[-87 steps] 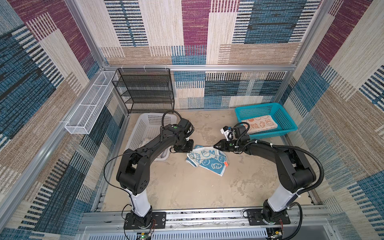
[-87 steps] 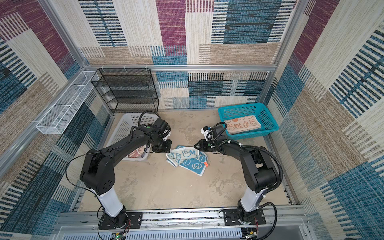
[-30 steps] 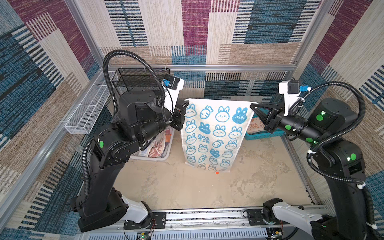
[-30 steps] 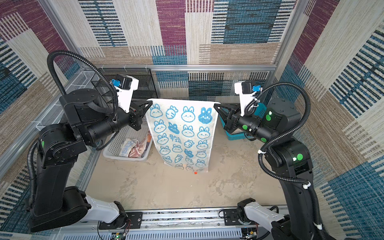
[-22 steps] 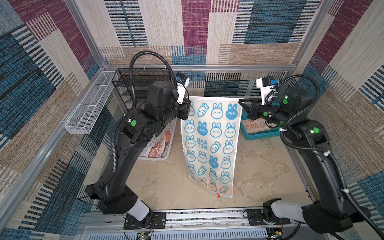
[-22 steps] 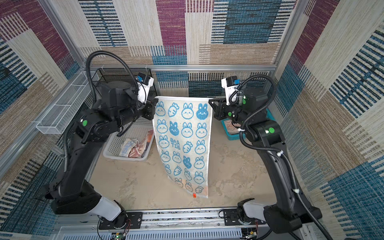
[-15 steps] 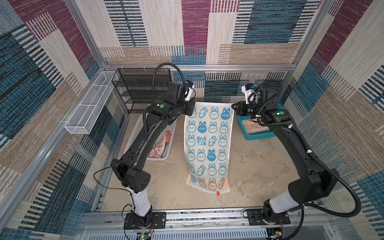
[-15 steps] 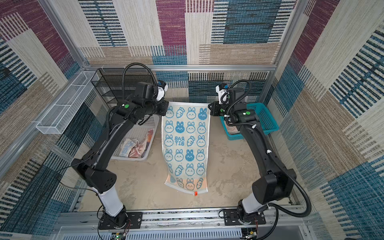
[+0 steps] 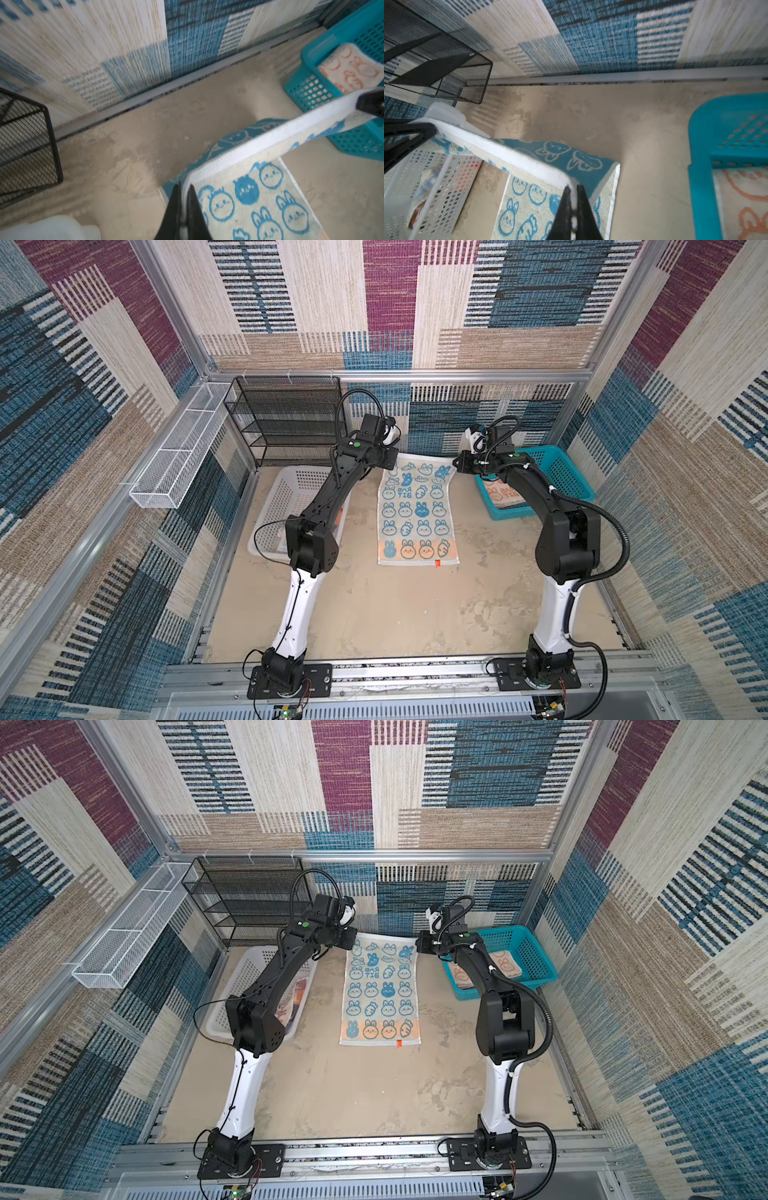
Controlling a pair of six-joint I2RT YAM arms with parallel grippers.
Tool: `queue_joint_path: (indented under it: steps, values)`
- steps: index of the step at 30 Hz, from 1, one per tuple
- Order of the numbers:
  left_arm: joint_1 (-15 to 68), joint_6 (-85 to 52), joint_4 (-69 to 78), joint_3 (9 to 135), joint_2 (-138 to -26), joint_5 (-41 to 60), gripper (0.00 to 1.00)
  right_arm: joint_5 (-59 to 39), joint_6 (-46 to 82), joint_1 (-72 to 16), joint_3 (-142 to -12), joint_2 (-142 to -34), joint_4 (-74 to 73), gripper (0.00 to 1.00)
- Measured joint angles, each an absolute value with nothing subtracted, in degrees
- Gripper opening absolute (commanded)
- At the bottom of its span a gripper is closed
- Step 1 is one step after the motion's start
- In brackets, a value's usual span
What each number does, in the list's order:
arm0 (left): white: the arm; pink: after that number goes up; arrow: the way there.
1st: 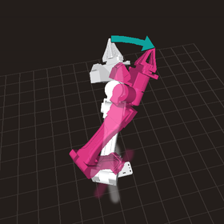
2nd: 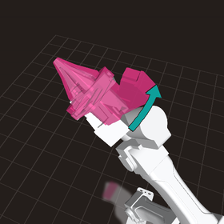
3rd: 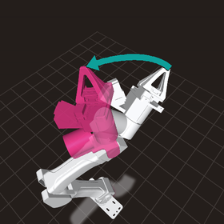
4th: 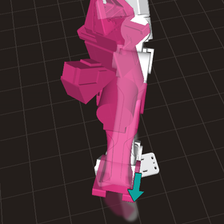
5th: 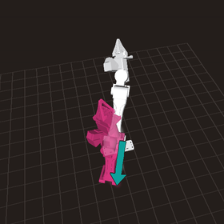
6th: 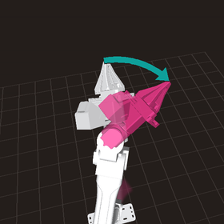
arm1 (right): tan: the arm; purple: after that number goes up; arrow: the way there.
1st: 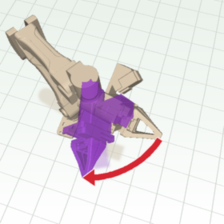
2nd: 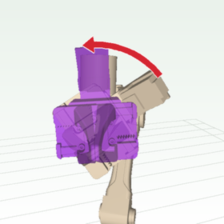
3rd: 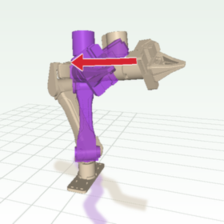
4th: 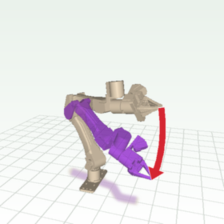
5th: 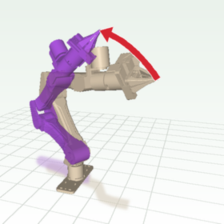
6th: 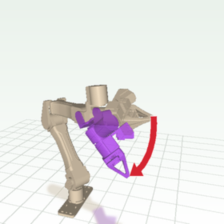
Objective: Fold and stack the towels
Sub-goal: 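Lower the towel onto the table with both grippers, folding the held edge over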
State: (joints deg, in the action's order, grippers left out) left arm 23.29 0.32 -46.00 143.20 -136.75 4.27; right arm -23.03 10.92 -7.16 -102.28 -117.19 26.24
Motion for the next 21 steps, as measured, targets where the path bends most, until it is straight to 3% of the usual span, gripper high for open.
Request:
queue_joint_path:
  steps: [6,13,21]
  values:
    - [24.1,0.1,-45.6,128.2,-130.6,7.7,0.00,-25.8,12.3,-7.1,-86.3,-112.3,21.7,0.00]
    - [26.9,-0.3,-44.3,112.5,-126.2,4.8,0.00,-28.1,14.5,-7.2,-69.1,-106.8,15.7,0.00]
    - [28.5,-0.5,-42.0,101.6,-122.8,2.9,0.00,-29.5,16.4,-7.7,-62.9,-103.3,13.1,0.00]
